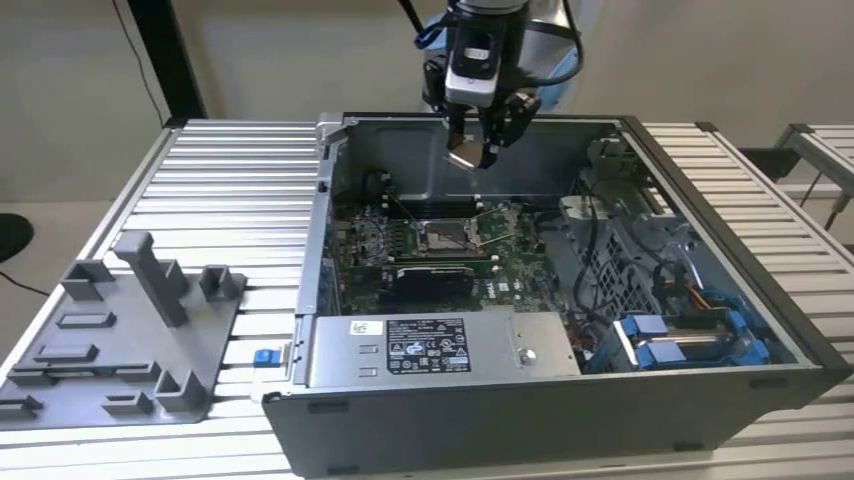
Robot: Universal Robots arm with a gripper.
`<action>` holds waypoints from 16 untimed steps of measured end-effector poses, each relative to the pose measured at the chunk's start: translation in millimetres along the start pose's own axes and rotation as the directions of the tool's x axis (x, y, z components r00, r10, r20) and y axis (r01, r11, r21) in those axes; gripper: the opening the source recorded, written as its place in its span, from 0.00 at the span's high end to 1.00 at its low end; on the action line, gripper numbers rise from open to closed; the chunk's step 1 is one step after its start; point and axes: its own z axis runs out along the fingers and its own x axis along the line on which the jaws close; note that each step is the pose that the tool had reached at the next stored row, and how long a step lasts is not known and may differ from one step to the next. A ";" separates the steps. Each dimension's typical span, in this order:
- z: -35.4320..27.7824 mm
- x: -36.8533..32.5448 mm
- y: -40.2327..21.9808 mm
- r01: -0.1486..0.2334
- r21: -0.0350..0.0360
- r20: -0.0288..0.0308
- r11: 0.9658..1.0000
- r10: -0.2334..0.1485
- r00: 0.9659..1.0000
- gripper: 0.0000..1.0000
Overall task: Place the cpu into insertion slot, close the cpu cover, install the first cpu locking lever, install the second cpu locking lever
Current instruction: 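Place the cpu into insertion slot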
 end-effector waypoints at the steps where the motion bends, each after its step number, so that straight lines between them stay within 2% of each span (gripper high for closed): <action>1: 0.2 0.1 -0.1 -0.012 0.000 0.001 1.000 0.012 1.000 1.00; 4: 0.6 0.3 -0.4 -0.046 0.000 0.003 0.999 0.046 0.999 1.00; 9: 1.2 0.6 -0.9 -0.101 0.001 0.006 0.995 0.101 0.995 1.00; 16: 1.3 0.9 -1.2 -0.144 -0.001 0.010 0.990 0.144 0.990 1.00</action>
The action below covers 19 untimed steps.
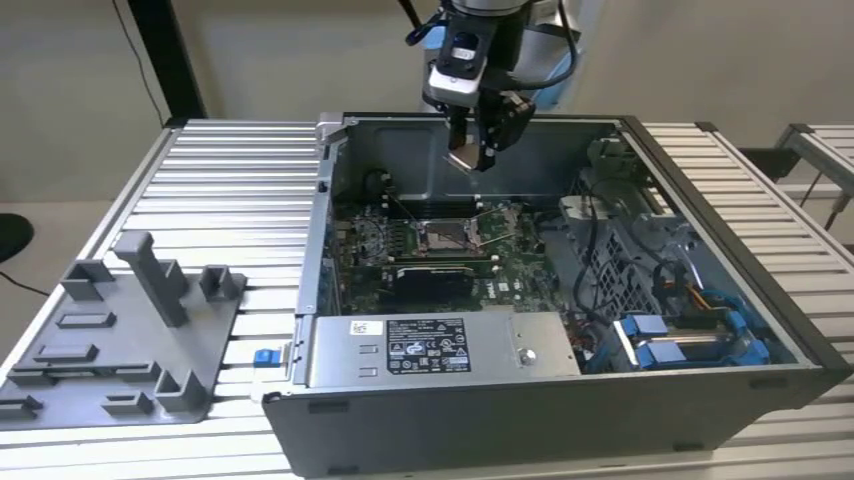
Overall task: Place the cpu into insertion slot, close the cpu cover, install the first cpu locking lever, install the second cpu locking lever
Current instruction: 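Place the cpu into insertion slot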
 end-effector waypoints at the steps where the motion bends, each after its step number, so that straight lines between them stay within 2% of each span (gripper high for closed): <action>1: -0.1 0.0 0.0 -0.005 0.000 0.000 1.000 0.005 1.000 1.00; 6: 0.1 0.0 0.0 -0.069 -0.002 0.006 0.998 0.069 0.998 1.00; 14: 10.3 2.1 -2.1 -0.150 -0.002 0.016 0.989 0.150 0.988 1.00; 19: 15.9 4.2 -4.0 -0.190 -0.004 0.020 0.982 0.190 0.982 1.00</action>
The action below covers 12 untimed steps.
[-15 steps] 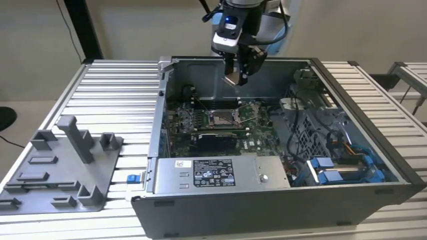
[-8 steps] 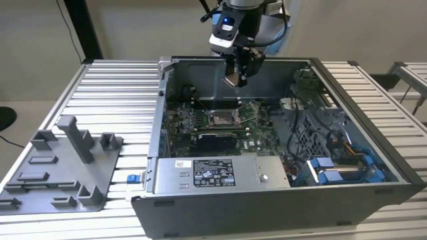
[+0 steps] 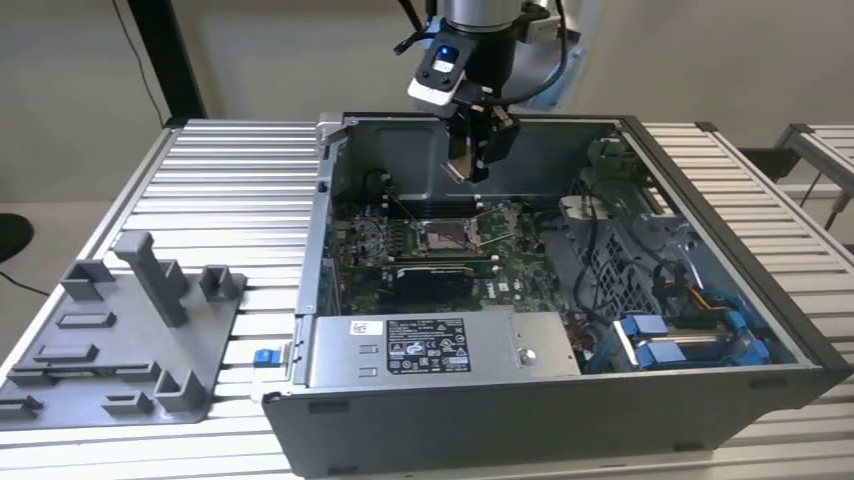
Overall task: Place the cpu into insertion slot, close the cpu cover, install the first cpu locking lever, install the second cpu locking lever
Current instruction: 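Place the cpu into insertion slot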
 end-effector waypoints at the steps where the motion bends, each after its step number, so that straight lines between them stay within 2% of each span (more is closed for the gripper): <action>1: 1.1 0.3 -0.4 -0.007 0.000 0.001 1.000 0.007 1.000 1.00; 7: 7.1 1.8 -2.9 -0.062 -0.001 0.005 0.998 0.062 0.998 1.00; 12: 12.5 2.6 -4.6 -0.114 -0.003 0.009 0.993 0.114 0.993 1.00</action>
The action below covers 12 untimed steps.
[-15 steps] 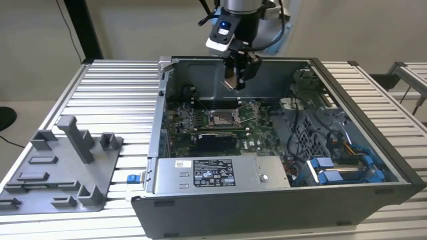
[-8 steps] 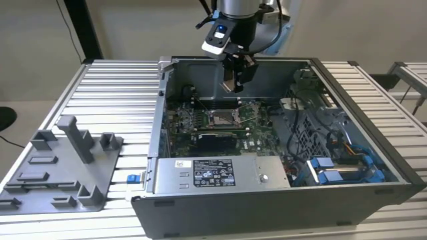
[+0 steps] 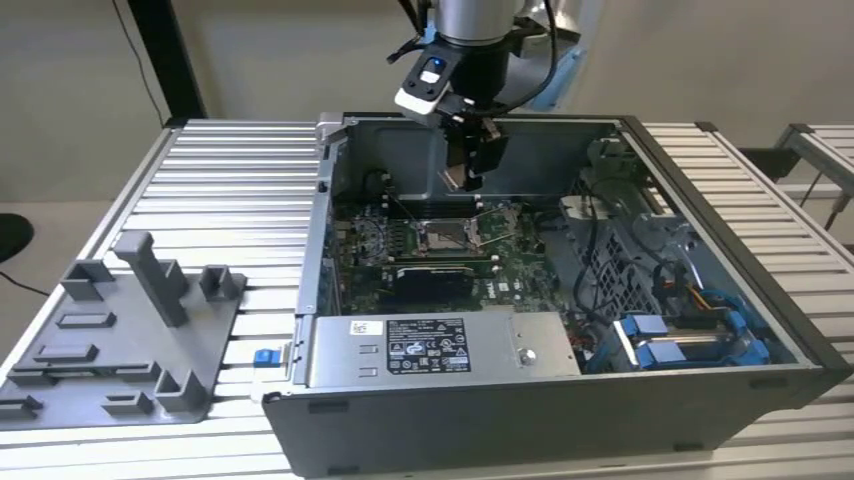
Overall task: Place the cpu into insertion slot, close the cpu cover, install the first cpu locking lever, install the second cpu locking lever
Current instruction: 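Place the cpu into insertion slot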
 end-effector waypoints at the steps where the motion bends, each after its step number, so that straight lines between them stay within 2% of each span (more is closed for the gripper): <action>1: 1.1 0.1 -0.3 -0.011 0.000 0.001 1.000 0.011 1.000 1.00; 7: 7.6 0.9 -2.1 -0.074 -0.002 0.006 0.997 0.074 0.997 1.00; 12: 12.6 1.5 -3.3 -0.125 -0.003 0.010 0.992 0.125 0.992 1.00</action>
